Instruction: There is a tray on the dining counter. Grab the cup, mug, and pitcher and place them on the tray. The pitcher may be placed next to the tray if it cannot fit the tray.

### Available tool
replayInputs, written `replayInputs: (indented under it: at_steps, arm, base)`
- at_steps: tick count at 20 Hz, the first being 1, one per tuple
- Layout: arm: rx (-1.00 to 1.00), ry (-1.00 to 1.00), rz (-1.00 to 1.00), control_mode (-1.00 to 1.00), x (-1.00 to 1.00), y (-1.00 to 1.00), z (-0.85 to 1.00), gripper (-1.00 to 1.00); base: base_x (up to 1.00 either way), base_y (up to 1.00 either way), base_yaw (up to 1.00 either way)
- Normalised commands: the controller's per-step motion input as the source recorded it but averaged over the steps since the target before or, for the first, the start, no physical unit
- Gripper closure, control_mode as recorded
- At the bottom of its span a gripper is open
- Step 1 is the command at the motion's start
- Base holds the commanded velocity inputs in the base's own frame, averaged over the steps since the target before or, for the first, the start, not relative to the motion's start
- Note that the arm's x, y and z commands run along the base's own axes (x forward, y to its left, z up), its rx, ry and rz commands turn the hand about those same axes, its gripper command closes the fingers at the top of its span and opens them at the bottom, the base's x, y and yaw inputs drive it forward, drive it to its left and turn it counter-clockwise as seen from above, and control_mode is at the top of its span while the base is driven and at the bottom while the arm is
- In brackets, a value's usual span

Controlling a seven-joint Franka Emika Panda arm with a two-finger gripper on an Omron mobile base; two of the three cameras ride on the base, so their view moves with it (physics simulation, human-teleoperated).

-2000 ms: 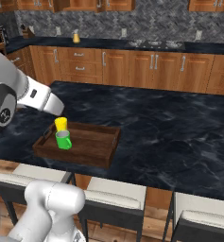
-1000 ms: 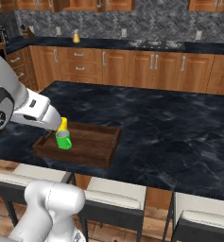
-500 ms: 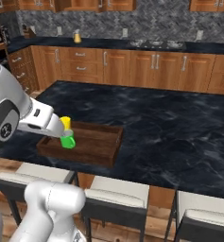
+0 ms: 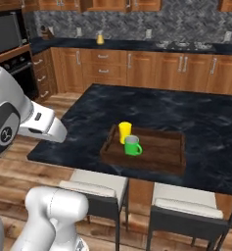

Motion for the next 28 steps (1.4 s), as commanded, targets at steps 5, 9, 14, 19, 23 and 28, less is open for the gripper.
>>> replayInputs:
  at_steps: [5, 9, 14, 19, 23, 28]
  arm:
    - [0.00, 0.00, 0.00, 1.00, 0.00, 0.00, 0.00, -1.00]
    - [0.00, 0.00, 0.00, 1.00, 0.00, 0.00, 0.00, -1.00]
    - [0.00, 0.00, 0.00, 1.00, 0.00, 0.00, 0.00, -1.00]
    - [0.00, 0.00, 0.00, 1.00, 0.00, 0.00, 0.00, -1.00]
    - [0.00, 0.00, 0.00, 1.00, 0.00, 0.00, 0.00, -1.00]
    - [0.00, 0.00, 0.00, 1.00, 0.00, 0.00, 0.00, -1.00]
  base:
    - [-0.06, 1.00, -0.01]
    - [0.00, 1.00, -0.04]
    - [0.00, 1.00, -0.05]
    - [0.25, 1.00, -0.11]
    - [0.91, 0.69, -0.16]
    - [1.00, 0.60, -0.20]
